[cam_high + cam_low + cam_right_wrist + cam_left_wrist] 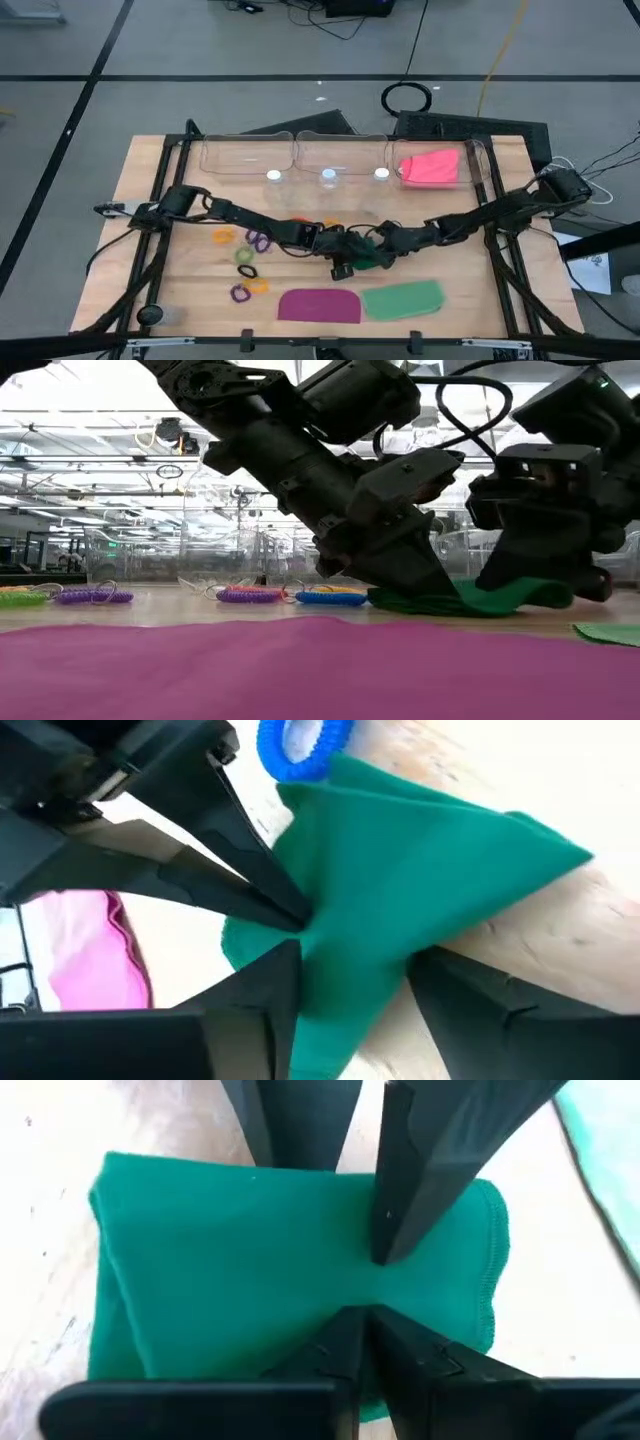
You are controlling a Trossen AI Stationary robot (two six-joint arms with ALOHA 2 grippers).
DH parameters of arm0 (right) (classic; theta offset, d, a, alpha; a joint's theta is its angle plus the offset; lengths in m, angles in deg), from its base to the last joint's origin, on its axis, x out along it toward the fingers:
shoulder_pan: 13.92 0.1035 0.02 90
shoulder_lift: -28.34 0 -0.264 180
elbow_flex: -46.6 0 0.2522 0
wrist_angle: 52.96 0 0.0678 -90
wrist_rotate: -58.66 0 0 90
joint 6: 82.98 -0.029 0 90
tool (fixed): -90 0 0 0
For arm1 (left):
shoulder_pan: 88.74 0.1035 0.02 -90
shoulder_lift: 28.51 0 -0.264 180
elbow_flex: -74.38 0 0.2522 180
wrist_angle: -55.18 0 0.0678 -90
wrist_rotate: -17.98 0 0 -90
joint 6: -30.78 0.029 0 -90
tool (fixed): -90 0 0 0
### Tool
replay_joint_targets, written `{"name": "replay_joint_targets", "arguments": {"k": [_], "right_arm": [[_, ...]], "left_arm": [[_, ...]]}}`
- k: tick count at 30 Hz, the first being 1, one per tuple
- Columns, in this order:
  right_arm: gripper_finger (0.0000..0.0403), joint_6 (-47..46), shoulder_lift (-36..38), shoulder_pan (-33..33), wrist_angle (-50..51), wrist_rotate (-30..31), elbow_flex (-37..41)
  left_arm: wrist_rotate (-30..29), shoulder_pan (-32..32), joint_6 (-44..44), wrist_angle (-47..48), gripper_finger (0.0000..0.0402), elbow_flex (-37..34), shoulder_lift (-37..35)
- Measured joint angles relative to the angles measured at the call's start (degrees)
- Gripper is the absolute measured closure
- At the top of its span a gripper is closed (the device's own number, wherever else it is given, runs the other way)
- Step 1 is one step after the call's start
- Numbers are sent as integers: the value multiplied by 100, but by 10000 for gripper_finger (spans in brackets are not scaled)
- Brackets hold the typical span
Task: Pick & Place Sports Items
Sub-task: Put the green microfiber towel into the right transparent bin
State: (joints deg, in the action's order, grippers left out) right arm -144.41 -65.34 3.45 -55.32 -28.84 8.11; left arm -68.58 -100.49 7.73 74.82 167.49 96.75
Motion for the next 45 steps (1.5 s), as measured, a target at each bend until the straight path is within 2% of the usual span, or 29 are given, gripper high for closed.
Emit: {"name": "replay_joint_targets", "arguments": {"k": [15,23,32,43,45], "right_arm": [[214,83,272,7,731,20,-15],[213,72,272,9,719,55,-15],[280,1,272,17,796,198,-15],[399,156,266,15,870,253,6],[402,240,263,13,811,247,15]], "left_arm": [[104,-110,-13,171,376,7,-11],[148,-114,-15,196,376,4,-11],[146,-114,-15,196,376,4,-9],[120,-114,-104,194,376,0,-9],[117,-114,-104,194,376,0,-9]]}}
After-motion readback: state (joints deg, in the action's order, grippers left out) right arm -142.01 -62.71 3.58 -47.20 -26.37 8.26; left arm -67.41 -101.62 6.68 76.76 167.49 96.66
